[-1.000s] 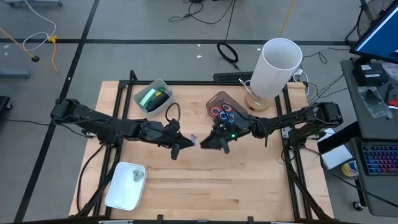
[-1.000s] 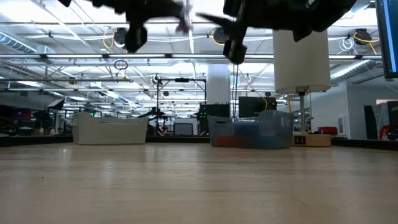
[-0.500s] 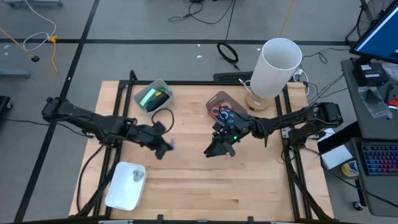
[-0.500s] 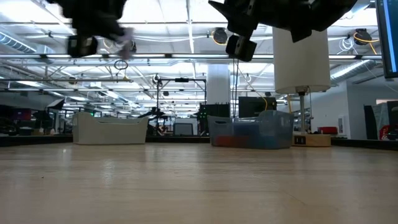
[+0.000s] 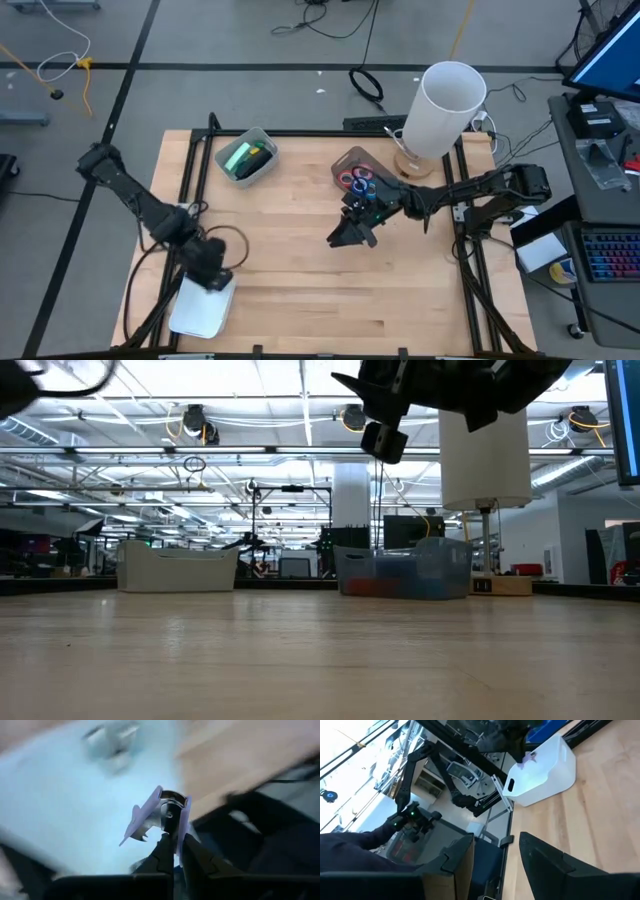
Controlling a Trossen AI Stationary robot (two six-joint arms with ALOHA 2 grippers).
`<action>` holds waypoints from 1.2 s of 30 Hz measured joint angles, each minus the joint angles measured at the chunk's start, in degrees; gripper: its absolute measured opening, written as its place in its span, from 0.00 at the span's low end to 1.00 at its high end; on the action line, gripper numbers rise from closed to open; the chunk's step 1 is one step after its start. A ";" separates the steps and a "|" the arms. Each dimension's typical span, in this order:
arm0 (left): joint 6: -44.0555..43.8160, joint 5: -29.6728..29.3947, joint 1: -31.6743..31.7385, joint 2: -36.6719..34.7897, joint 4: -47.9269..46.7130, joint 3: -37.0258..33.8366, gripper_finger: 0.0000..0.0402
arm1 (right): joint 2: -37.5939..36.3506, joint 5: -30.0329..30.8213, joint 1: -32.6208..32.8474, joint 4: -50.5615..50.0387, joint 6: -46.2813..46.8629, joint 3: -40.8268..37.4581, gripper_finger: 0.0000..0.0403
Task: Pick and place Stapler, Stapler remover, tape
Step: Put the purple staple remover into the white bin
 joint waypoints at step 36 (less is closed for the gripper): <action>-16.10 -4.53 -13.73 12.41 7.00 -9.14 0.17 | 0.00 0.06 -1.35 0.04 -1.00 -0.02 0.38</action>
